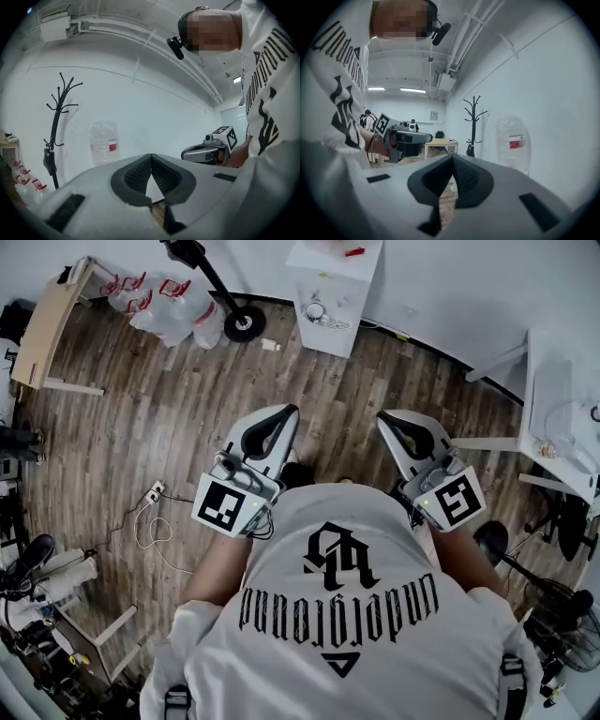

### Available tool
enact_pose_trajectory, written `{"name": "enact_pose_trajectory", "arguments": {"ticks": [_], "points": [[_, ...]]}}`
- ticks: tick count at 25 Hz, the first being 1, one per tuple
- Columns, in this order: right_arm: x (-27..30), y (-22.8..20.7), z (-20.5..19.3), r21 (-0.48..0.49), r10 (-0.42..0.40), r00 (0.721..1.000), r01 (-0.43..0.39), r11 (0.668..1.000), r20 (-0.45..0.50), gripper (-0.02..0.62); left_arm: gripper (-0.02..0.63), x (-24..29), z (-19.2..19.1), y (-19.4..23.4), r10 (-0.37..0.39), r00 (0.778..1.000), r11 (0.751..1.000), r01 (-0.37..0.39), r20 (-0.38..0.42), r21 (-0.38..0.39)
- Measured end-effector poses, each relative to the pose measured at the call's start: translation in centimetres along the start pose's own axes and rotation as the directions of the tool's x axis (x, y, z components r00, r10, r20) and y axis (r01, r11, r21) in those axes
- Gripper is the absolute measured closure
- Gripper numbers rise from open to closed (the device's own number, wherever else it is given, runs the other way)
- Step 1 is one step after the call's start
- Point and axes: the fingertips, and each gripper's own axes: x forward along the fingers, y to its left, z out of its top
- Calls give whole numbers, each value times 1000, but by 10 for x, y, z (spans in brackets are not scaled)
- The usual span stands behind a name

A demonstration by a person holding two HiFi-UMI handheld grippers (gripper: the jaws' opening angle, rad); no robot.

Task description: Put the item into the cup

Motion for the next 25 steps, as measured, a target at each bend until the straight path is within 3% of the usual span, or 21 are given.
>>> {"name": "enact_pose_trajectory", "arguments": {"ticks": [10, 15, 25], "points": [[-90, 11, -24, 20, 41, 999, -41, 999, -13, 591, 598, 9, -4, -98, -2, 999, 1000, 2, -50, 3], [-105, 20, -24, 23, 57, 998, -57, 998, 4, 591, 598, 2, 2, -112, 31, 999, 999, -30, -35, 34], [-115, 23, -23, 28, 58, 998, -59, 998, 21, 591, 598, 2, 5, -123, 25, 999, 999, -23, -32, 47]]}}
